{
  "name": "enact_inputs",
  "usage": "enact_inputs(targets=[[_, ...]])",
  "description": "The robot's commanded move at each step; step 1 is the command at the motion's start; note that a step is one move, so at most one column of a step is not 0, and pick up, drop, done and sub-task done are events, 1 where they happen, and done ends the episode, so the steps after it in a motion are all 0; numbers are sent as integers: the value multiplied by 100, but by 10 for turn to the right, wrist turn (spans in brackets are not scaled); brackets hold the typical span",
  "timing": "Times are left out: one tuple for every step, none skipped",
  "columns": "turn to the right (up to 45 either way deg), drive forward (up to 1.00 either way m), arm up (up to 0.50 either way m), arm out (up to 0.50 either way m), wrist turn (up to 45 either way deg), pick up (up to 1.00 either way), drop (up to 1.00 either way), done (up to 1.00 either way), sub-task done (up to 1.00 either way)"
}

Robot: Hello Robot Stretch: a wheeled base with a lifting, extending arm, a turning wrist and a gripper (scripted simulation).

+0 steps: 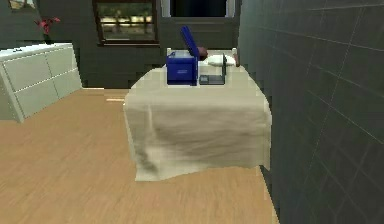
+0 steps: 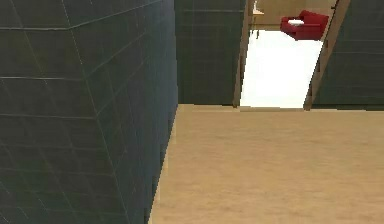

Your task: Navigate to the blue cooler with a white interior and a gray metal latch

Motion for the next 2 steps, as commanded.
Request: enact_inputs(targets=[[0, 85, 0, 0, 0, 0, 0, 0, 0], [0, 0, 0, 0, 0, 0, 0, 100, 0]])
